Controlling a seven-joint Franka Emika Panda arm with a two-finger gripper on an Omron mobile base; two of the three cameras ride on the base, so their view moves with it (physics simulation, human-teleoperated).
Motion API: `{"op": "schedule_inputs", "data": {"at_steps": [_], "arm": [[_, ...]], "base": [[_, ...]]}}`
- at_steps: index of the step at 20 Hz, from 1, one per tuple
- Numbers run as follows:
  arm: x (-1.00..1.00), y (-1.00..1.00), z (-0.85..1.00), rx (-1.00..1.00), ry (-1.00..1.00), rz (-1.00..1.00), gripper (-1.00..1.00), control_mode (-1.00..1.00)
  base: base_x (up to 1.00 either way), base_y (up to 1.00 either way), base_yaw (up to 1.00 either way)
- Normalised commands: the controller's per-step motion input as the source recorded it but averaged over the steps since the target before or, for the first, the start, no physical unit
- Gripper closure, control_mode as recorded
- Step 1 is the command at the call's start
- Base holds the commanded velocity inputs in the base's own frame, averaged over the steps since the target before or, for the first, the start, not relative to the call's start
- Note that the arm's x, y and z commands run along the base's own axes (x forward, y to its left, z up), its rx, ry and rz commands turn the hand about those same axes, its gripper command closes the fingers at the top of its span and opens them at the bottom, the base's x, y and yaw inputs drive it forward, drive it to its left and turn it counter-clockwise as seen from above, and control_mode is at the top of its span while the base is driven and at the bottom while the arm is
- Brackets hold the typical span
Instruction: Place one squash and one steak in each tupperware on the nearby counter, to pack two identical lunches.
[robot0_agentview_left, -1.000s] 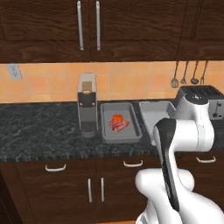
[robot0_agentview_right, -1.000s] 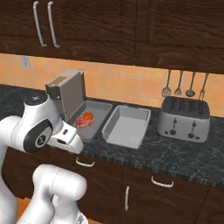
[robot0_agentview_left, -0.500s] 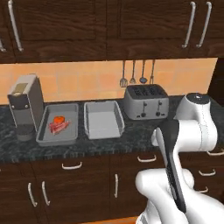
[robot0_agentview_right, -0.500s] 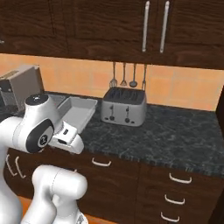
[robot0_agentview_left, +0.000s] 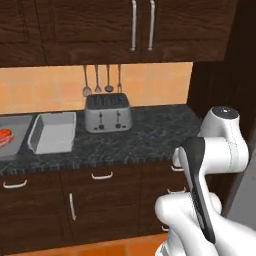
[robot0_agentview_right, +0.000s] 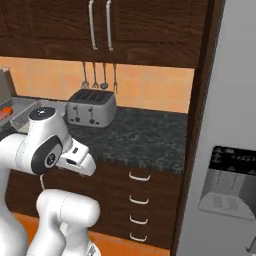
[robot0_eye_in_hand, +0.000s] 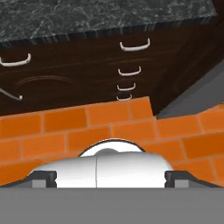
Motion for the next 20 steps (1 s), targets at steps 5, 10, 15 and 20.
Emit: {"op": "schedule_inputs", "data": {"at_steps": [5, 10, 15, 20], "arm": [[0.00, 0.00, 0.00, 0.00, 0.00, 0.00, -1.00, 1.00], [0.00, 0.00, 0.00, 0.00, 0.00, 0.00, -1.00, 1.00], [0.00, 0.00, 0.00, 0.00, 0.00, 0.00, -1.00, 1.00], [0.00, 0.00, 0.00, 0.00, 0.00, 0.00, -1.00, 1.00]], "base": [[-0.41, -1.00, -0.07], [0.00, -1.00, -0.12], [0.00, -1.00, -0.11], [0.00, -1.00, -0.08]]}}
